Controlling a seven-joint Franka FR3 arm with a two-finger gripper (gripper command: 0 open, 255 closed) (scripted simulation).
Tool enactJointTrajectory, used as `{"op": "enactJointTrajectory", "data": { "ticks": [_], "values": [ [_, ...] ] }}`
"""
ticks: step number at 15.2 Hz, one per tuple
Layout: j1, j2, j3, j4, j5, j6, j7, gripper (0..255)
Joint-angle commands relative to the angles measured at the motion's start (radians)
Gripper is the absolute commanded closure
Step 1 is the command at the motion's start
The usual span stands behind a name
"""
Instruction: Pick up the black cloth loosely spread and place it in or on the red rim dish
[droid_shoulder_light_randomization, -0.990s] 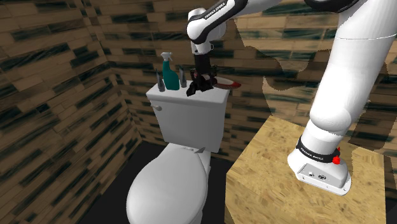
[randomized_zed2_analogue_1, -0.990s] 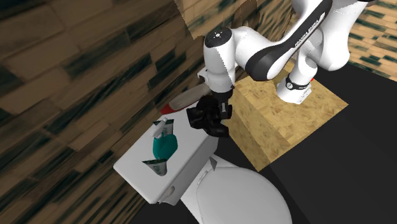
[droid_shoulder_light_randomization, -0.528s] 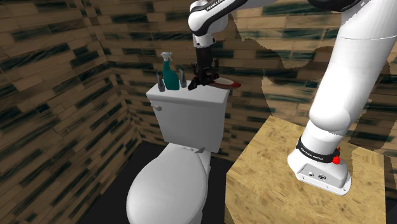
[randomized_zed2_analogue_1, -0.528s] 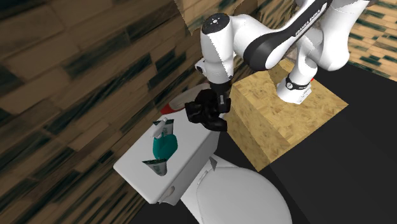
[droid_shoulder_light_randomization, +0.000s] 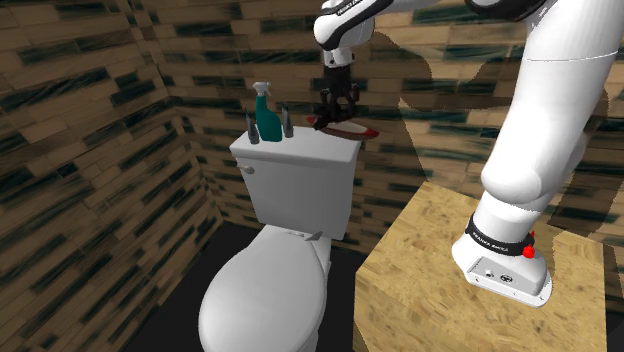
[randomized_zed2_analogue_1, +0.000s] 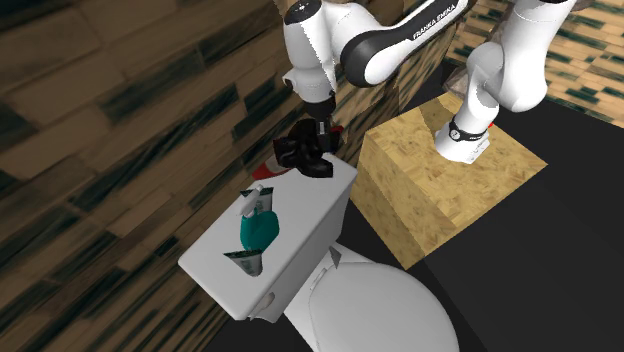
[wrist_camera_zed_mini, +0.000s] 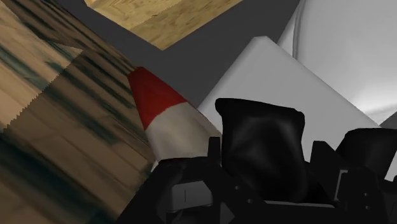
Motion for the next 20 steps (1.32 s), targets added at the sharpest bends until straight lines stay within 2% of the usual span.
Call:
{"op": "enactJointTrajectory", "data": {
  "ticks": [1,3,14,20],
  "values": [
    [-0.023,0.021,-0.017,0.025,-0.004,-0.006,-0.040,255],
    [-0.044,0.043,-0.033,0.053,-0.007,-0.013,-0.076,255],
    [-0.045,0.095,-0.031,-0.034,-0.005,0.125,-0.081,255],
    [-0.043,0.095,-0.033,-0.034,-0.004,0.125,-0.081,255]
  ]
}}
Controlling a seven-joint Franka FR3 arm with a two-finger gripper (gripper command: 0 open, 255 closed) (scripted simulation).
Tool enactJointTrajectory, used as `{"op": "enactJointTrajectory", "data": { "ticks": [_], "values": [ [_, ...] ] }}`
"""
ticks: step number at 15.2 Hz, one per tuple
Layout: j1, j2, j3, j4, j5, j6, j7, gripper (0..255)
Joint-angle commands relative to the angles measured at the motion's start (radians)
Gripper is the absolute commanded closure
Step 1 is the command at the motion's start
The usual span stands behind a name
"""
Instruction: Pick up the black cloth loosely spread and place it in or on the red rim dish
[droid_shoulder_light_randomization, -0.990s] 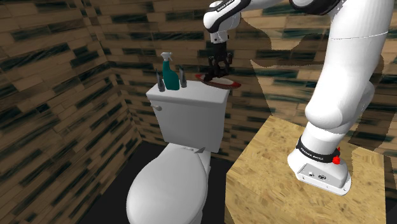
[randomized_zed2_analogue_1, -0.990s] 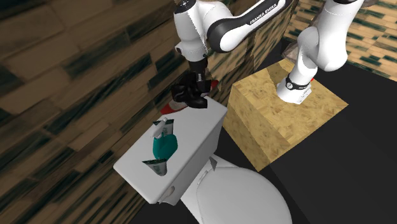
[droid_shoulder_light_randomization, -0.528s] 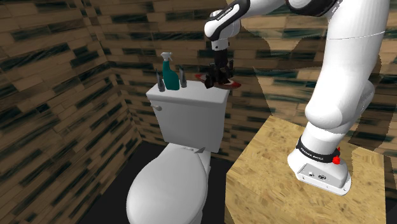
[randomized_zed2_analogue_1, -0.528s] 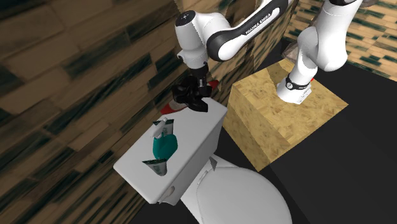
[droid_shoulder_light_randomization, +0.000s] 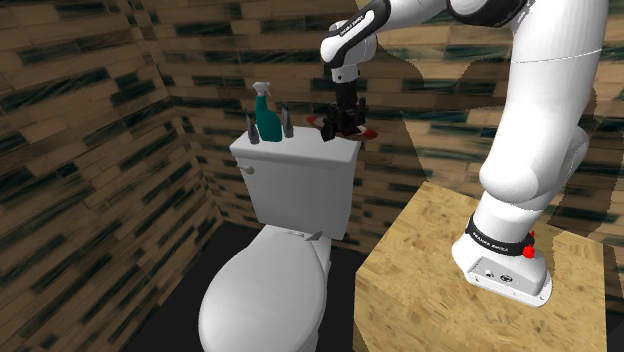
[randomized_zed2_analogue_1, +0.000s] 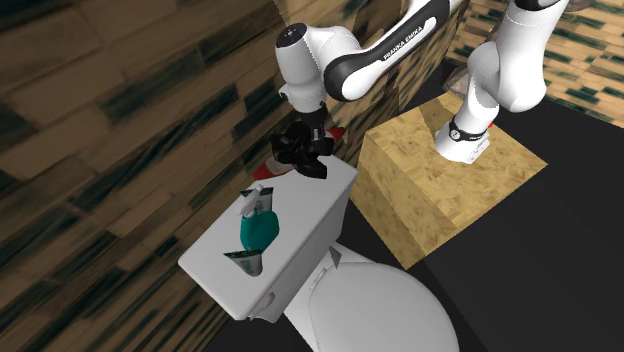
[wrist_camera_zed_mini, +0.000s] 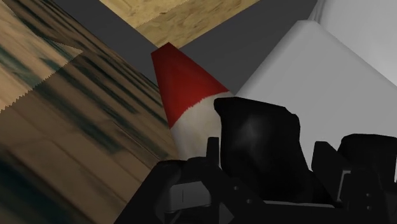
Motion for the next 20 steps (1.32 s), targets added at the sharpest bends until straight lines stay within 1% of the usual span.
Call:
{"op": "enactJointTrajectory", "data": {
  "ticks": [1,2,3,8,12,20],
  "values": [
    [-0.004,0.007,-0.009,-0.004,-0.014,0.057,0.004,255],
    [-0.004,0.007,-0.009,-0.004,-0.014,0.057,0.004,255],
    [-0.003,0.005,-0.008,-0.001,-0.013,0.052,0.006,0],
    [-0.004,0.007,-0.009,-0.004,-0.014,0.057,0.004,0],
    [-0.007,-0.013,-0.010,0.099,-0.016,-0.066,0.006,0],
    [-0.008,-0.013,-0.009,0.099,-0.017,-0.066,0.006,0]
  ]
}}
